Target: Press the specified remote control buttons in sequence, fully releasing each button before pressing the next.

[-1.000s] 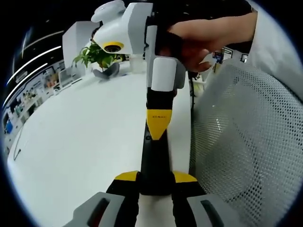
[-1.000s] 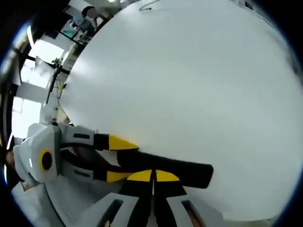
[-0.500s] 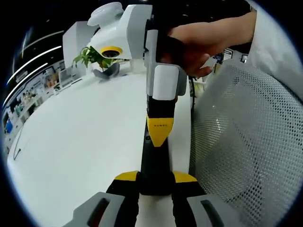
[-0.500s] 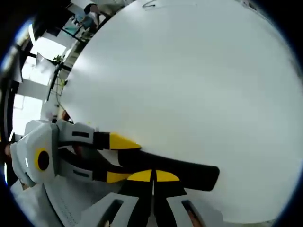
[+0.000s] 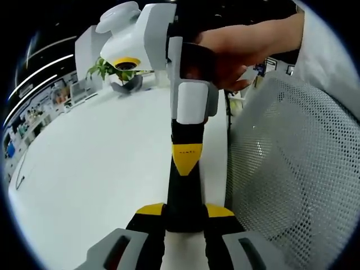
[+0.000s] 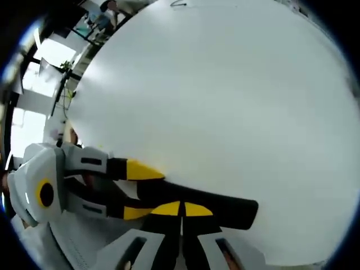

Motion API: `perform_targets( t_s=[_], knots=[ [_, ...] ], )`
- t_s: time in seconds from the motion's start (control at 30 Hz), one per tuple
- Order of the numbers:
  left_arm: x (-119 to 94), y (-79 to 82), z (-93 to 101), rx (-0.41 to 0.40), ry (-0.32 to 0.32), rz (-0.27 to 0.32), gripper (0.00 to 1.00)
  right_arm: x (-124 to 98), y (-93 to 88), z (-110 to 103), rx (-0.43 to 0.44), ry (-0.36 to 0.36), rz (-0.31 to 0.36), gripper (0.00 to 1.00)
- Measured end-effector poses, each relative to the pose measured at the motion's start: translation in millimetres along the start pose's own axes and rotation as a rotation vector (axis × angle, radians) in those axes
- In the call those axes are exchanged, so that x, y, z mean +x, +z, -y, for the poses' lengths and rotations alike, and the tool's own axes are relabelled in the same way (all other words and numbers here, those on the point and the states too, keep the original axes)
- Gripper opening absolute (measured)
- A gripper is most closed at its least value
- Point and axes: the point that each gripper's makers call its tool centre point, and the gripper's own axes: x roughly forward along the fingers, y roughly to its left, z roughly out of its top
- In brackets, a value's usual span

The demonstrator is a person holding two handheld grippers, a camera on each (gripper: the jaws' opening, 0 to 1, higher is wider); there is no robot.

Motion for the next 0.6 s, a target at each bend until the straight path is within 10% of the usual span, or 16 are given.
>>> perform_targets(
  t_s=[0.6],
  knots=[
    [-1.3,-2.0,0.1,0.002,-0.003,-0.007,0.25,-0.2,-1.0,-3.3,-0.010,0.009,0.010,0.00]
  ],
)
